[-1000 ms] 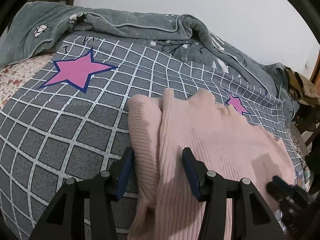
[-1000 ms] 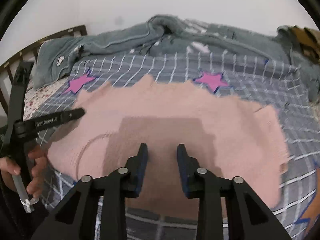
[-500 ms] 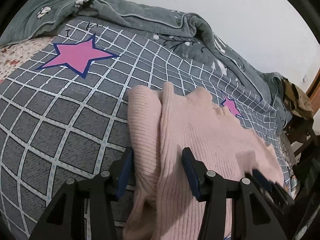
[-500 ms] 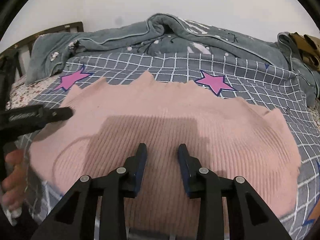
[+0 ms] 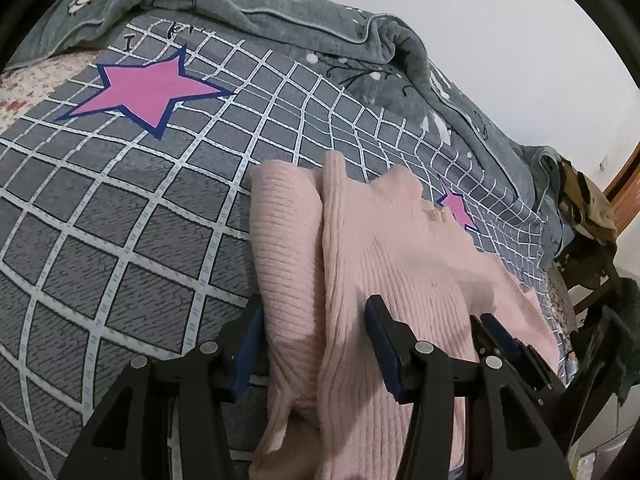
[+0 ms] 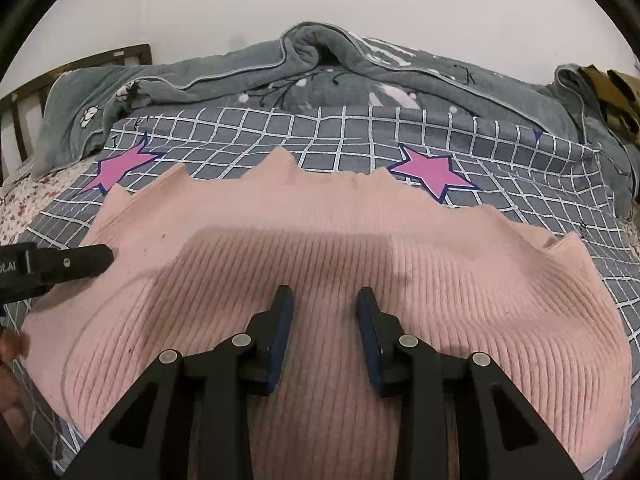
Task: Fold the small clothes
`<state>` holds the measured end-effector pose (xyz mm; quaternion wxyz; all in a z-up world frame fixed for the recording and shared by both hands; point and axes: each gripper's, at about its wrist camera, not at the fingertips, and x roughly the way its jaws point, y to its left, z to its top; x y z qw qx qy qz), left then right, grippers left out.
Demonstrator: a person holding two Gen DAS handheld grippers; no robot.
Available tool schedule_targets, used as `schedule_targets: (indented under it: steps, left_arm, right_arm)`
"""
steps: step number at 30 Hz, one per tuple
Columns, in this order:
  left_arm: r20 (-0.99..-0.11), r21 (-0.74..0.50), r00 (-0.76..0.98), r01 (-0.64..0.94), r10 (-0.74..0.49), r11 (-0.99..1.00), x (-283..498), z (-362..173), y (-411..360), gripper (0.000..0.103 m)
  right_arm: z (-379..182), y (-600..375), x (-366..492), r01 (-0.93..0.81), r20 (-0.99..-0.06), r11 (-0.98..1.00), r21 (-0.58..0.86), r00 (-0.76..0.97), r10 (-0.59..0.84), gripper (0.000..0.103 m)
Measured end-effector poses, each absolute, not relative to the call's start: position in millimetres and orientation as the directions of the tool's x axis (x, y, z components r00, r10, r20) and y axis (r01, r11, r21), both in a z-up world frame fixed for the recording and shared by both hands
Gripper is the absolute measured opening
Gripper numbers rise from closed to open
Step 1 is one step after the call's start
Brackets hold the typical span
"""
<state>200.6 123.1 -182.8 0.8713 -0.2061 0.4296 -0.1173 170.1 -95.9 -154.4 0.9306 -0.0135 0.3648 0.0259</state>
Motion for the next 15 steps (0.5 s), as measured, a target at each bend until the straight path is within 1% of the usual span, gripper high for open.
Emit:
schedule_targets:
  steps: [6,10,12,15]
  left_arm:
    - [-0.702,-0.466,0.597,0.025,-0.387,0.884,207.6,-184.4,120.2,0.052]
    - [-0.699,-0.474,0.598,0.023,-0.392,0.880,209.1,-183.6,119.8,0.054]
    - [-0.688,-0.498,0.600,0.016,-0.407,0.867,209.4,-183.3,121.4,0.059]
    - [-0.684,-0.510,0.604,0.005,-0.409,0.860,210.1,-183.8,121.2,0.060]
  right_arm:
    - [-137.5,-101.4,159.5,-0.032,-0.714,0.999,0.026,0.699,0.041,0.033]
    - [-129.2,-106.1,130.0,-0.061,-0.686,0.995,0.077,0.721,0.098,0.033]
    - [-136.7,-99.1,124.3,-0.065,-0.681,0.998,0.017,0.730,0.060,0.034]
    - [-148.1,-86.0,120.9,-0.048,-0.639,0.996,-0.078,0.769,-0.012,0.036]
